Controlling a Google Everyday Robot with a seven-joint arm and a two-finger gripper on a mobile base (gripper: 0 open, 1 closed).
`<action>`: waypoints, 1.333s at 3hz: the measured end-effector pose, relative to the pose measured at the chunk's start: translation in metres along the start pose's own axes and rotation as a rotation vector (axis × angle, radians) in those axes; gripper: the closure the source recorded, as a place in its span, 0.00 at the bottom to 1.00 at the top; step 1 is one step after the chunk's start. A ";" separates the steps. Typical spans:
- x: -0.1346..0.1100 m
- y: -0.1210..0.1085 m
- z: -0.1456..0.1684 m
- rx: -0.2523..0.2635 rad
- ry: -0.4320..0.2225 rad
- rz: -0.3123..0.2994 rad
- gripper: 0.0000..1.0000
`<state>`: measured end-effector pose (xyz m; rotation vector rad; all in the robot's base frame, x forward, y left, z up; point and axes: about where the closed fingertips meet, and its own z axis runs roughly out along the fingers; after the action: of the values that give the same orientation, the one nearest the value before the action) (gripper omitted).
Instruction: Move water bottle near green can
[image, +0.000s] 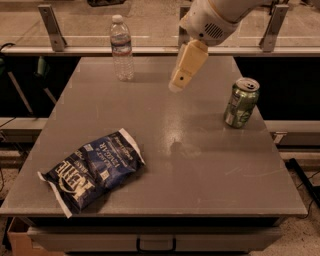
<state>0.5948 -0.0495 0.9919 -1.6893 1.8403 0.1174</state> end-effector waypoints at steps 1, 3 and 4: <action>0.000 0.000 0.001 0.004 -0.006 0.006 0.00; -0.029 -0.063 0.057 0.109 -0.159 0.136 0.00; -0.052 -0.105 0.099 0.165 -0.269 0.188 0.00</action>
Offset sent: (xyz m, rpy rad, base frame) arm 0.0938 0.0303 -0.0127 0.2299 -0.0792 -0.2267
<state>0.7285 0.0237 0.9743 -1.3179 1.7501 0.2517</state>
